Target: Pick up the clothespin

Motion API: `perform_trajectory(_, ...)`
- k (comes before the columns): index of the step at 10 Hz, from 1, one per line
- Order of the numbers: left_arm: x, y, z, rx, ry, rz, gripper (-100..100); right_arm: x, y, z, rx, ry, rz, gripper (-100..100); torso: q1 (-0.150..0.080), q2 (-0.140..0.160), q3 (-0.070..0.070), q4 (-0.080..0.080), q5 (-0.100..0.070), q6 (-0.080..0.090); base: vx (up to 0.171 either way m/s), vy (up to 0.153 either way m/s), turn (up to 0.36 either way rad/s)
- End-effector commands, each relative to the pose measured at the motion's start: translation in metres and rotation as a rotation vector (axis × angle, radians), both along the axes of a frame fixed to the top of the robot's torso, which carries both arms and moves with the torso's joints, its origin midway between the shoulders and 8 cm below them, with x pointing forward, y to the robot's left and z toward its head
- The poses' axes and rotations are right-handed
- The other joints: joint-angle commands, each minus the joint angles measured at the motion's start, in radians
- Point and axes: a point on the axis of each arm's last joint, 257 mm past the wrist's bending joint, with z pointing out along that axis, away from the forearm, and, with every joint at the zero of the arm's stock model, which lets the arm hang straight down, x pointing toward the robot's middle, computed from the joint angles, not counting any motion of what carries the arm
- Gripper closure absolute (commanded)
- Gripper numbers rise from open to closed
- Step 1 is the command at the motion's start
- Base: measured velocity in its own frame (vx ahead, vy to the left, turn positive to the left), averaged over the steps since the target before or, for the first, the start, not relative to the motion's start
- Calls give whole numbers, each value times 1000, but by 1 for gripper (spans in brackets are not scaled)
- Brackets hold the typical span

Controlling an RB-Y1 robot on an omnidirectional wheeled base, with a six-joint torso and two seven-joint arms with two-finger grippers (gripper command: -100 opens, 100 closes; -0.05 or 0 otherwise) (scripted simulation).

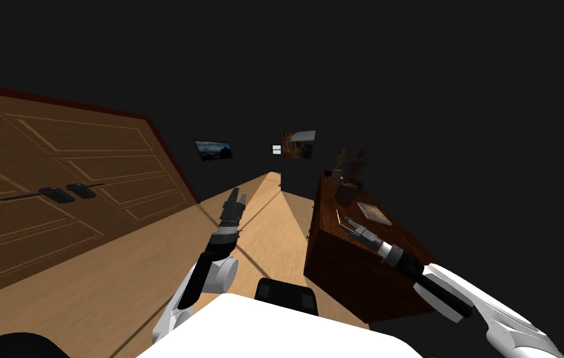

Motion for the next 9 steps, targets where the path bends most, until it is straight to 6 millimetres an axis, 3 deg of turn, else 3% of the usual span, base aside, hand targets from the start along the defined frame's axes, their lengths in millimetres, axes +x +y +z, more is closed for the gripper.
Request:
perform_trajectory(1,0,0,0,0,0,0,0,3,-7,-4,-16,9,-6,-100,0,0,0,0,0,0,14,18,-24)
perform_trajectory(6,0,0,0,0,0,0,0,-17,-74,-41,-298,116,23,-100,3,-2,-1,0,1,-1,39,57,171)
perform_trajectory(7,0,0,0,0,0,0,0,-18,-79,-44,-300,124,13,-100,2,-2,-1,0,1,0,28,24,-42)
perform_trajectory(9,0,0,0,0,0,0,0,-35,-120,-57,-441,191,32,-100,0,-1,0,0,0,-1,53,47,230)
